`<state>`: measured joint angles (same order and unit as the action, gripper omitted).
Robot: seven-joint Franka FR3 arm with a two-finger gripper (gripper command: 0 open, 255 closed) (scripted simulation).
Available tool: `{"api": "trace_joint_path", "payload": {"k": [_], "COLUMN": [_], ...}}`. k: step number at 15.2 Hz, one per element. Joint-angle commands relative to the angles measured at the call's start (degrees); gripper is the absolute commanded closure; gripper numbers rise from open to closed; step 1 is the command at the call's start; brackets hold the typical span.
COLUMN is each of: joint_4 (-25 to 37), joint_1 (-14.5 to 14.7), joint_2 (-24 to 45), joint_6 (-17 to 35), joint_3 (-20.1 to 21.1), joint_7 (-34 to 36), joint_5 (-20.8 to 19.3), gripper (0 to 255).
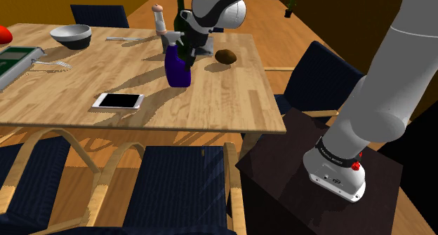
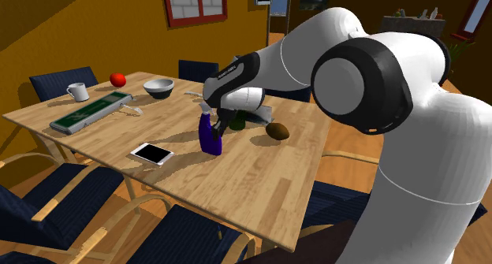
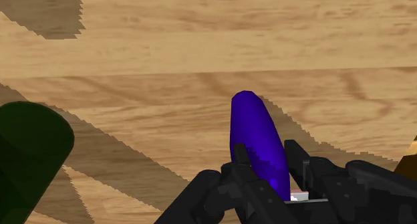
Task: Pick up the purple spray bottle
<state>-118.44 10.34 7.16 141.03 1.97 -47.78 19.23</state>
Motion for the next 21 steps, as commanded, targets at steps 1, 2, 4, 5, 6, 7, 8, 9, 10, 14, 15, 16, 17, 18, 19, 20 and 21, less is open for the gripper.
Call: {"api": "trace_joint_path", "payload": {"k": [1, 2, 4, 5, 6, 7, 8, 9, 10, 14, 15, 16, 17, 18, 19, 20, 21], "joint_4": [0.0, 0.0, 0.0, 0.0, 0.0, 0.1, 0.1, 0.4, 0.7, 2.2, 2.6, 3.0, 3.5, 3.9, 4.4, 4.8, 5.3], "joint_1": [0.0, 0.0, 0.0, 0.0, 0.0, 0.0, 0.0, 0.0, 0.0, -0.1, -0.1, -0.1, -0.1, -0.1, -0.1, -0.1, -0.1], "joint_2": [0.0, 0.0, 0.0, 0.0, 0.1, 0.1, 0.1, -0.2, -0.6, -1.9, -2.2, -2.5, -2.8, -3.1, -3.3, -3.6, -3.8], "joint_6": [0.1, 0.1, 0.1, 0.1, 0.1, 0.1, 0.1, -0.6, -1.3, -4.0, -4.7, -5.4, -6.1, -6.8, -7.5, -8.2, -8.9], "joint_3": [0.0, 0.0, 0.0, 0.0, 0.0, 0.0, 0.0, -0.1, -0.1, -0.3, -0.3, -0.4, -0.4, -0.4, -0.5, -0.5, -0.5], "joint_7": [0.0, 0.0, 0.0, 0.0, 0.0, 0.0, -0.1, 0.2, 0.5, 1.5, 1.8, 2.0, 2.3, 2.5, 2.8, 3.0, 3.2], "joint_5": [0.0, 0.0, 0.0, 0.0, 0.0, 0.0, 0.0, -0.2, -0.4, -1.3, -1.5, -1.7, -1.8, -2.0, -2.2, -2.4, -2.5], "gripper": [255, 255, 255, 255, 255, 255, 255, 255, 255, 255, 255, 255, 255, 255, 255, 255, 255]}}
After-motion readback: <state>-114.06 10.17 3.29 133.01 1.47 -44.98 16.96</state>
